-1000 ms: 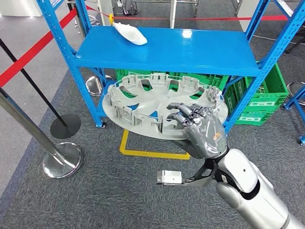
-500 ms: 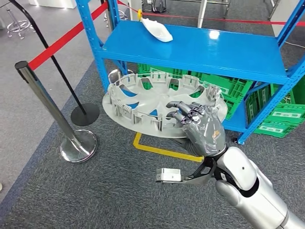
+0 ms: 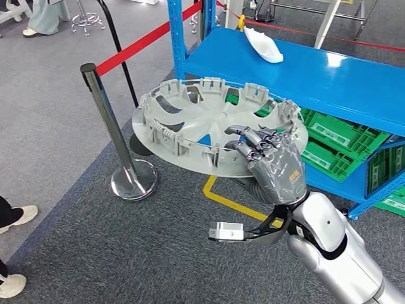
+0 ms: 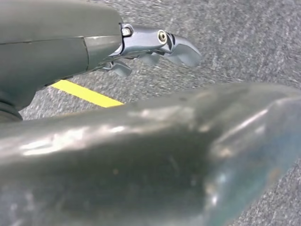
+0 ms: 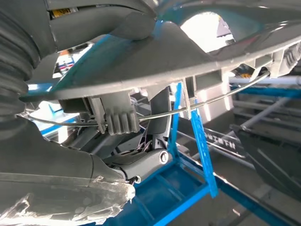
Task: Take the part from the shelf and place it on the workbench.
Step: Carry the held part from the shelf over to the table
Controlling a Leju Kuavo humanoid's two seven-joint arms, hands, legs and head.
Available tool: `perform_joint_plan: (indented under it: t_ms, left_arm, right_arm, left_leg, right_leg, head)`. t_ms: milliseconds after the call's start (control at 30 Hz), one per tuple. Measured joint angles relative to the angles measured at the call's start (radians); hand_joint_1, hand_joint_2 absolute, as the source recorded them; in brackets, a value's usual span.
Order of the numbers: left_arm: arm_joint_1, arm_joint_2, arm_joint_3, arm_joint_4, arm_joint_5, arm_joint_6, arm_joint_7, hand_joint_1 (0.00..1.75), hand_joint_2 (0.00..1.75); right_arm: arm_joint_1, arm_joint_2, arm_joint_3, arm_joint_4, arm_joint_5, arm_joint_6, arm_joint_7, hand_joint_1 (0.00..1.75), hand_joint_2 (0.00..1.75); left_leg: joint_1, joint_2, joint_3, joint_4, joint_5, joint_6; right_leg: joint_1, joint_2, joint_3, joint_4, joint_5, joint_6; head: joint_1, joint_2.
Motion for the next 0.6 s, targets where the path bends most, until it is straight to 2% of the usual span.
perform_joint_plan:
  t_ms: [33, 67, 100, 133, 167, 233, 267, 300, 333, 367, 400, 467, 500, 533, 600]
  left_arm:
    - [0.0, 0.0, 0.001, 0.0, 0.0, 0.0, 0.0, 0.0, 0.0]
    - [0.001, 0.0, 0.002, 0.0, -0.001, 0.0, -0.001, 0.0, 0.0]
    - [0.003, 0.0, 0.003, 0.0, -0.001, 0.001, -0.001, 0.0, 0.0]
    - [0.004, 0.001, 0.005, 0.0, -0.001, 0.001, -0.002, 0.0, 0.0]
    - [0.003, 0.001, 0.006, 0.0, -0.001, 0.001, -0.003, 0.0, 0.0]
    - [0.0, 0.001, 0.007, 0.001, -0.002, 0.001, -0.004, 0.0, 0.0]
    - [-0.002, 0.001, 0.007, 0.001, -0.003, 0.001, -0.004, 0.0, 0.0]
    - [-0.003, 0.001, 0.007, 0.001, -0.003, 0.001, -0.005, 0.0, 0.0]
    - [-0.003, 0.001, 0.007, 0.001, -0.003, 0.001, -0.005, 0.0, 0.0]
    - [-0.003, 0.002, 0.007, 0.002, -0.004, 0.001, -0.005, 0.0, 0.0]
    - [-0.003, 0.002, 0.007, 0.002, -0.004, 0.001, -0.005, 0.0, 0.0]
    - [-0.006, 0.003, 0.008, 0.002, -0.004, 0.001, -0.005, 0.0, 0.0]
    - [-0.007, 0.003, 0.008, 0.003, -0.004, 0.002, -0.006, 0.0, 0.0]
    - [-0.009, 0.003, 0.008, 0.004, -0.004, 0.002, -0.006, 0.0, 0.0]
    - [-0.009, 0.004, 0.008, 0.006, -0.003, 0.004, -0.006, 0.0, 0.0]
  right_arm:
    - [-0.002, 0.0, -0.002, -0.003, 0.001, -0.003, 0.0, 1.75, 1.75]
    - [-0.004, 0.0, -0.003, -0.005, 0.001, -0.005, 0.0, 1.75, 1.75]
    - [-0.007, 0.0, -0.004, -0.007, 0.002, -0.005, 0.001, 1.75, 1.75]
    - [-0.009, 0.0, -0.005, -0.008, 0.002, -0.005, 0.002, 1.75, 1.75]
    - [-0.01, 0.0, -0.007, -0.009, 0.002, -0.005, 0.003, 1.75, 1.75]
    - [-0.012, 0.0, -0.009, -0.013, 0.003, -0.006, 0.004, 1.75, 1.75]
    - [-0.012, 0.0, -0.009, -0.014, 0.003, -0.006, 0.004, 1.75, 1.75]
    - [-0.012, 0.0, -0.009, -0.014, 0.003, -0.007, 0.003, 1.75, 1.75]
    - [-0.012, 0.0, -0.01, -0.015, 0.003, -0.007, 0.003, 1.75, 1.75]
    - [-0.012, 0.0, -0.01, -0.015, 0.003, -0.008, 0.003, 1.75, 1.75]
    - [-0.012, 0.0, -0.011, -0.016, 0.003, -0.008, 0.003, 1.75, 1.75]
    - [-0.012, 0.0, -0.015, -0.019, 0.003, -0.01, 0.003, 1.75, 1.75]
    - [-0.013, 0.0, -0.018, -0.021, 0.003, -0.012, 0.003, 1.75, 1.75]
    - [-0.014, 0.0, -0.022, -0.023, 0.003, -0.014, 0.003, 1.75, 1.75]
    - [-0.016, 0.0, -0.025, -0.024, 0.003, -0.018, 0.003, 1.75, 1.75]
  left_leg:
    - [0.001, -0.012, -0.007, 0.001, 0.004, -0.007]
    - [0.004, -0.024, -0.012, 0.0, 0.008, -0.013]
    - [0.006, -0.026, -0.016, 0.001, 0.009, -0.018]
    - [0.004, -0.009, -0.024, 0.013, 0.0, -0.023]
    - [0.002, 0.02, -0.04, 0.045, -0.02, -0.028]
    - [0.0, 0.087, -0.1, 0.169, -0.086, -0.035]
    - [0.001, 0.102, -0.133, 0.239, -0.115, -0.038]
    - [0.003, 0.108, -0.155, 0.287, -0.129, -0.04]
    - [0.003, 0.111, -0.159, 0.301, -0.126, -0.041]
    - [0.004, 0.115, -0.142, 0.272, -0.105, -0.04]
    - [0.004, 0.125, -0.105, 0.21, -0.073, -0.039]
    - [0.002, 0.171, -0.025, 0.069, -0.024, -0.035]
    - [0.0, 0.187, -0.004, 0.027, -0.015, -0.03]
    - [-0.003, 0.194, 0.003, 0.008, -0.014, -0.025]
    - [-0.004, 0.17, -0.001, 0.004, -0.011, -0.012]
  right_leg:
    - [0.0, 0.007, 0.004, -0.008, -0.004, -0.002]
    - [0.001, -0.005, 0.003, -0.007, -0.002, -0.007]
    - [0.002, -0.018, 0.003, -0.009, 0.0, -0.014]
    - [0.001, -0.031, 0.004, -0.011, 0.002, -0.022]
    - [0.0, -0.046, 0.005, -0.014, 0.004, -0.029]
    - [0.003, -0.077, 0.005, -0.017, 0.006, -0.038]
    - [0.004, -0.093, 0.005, -0.017, 0.006, -0.039]
    - [0.005, -0.108, 0.004, -0.017, 0.005, -0.039]
    - [0.006, -0.123, 0.004, -0.016, 0.005, -0.04]
    - [0.006, -0.138, 0.005, -0.016, 0.005, -0.039]
    - [0.006, -0.151, 0.006, -0.016, 0.004, -0.038]
    - [0.011, -0.175, 0.009, -0.015, 0.0, -0.03]
    - [0.015, -0.185, 0.01, -0.015, -0.001, -0.025]
    - [0.018, -0.195, 0.012, -0.016, -0.002, -0.019]
    - [0.02, -0.215, 0.018, -0.023, -0.002, -0.009]
  head:
    - [0.0, 0.0]
    - [-0.001, 0.0]
    - [0.0, 0.0]
    - [-0.004, 0.0]
    - [-0.008, 0.0]
    - [-0.016, 0.0]
    - [-0.016, 0.0]
    - [-0.016, 0.0]
    - [-0.017, 0.0]
    - [-0.017, 0.0]
    - [-0.017, 0.0]
    - [-0.016, 0.0]
    - [-0.015, 0.0]
    - [-0.013, 0.0]
    - [-0.011, 0.0]
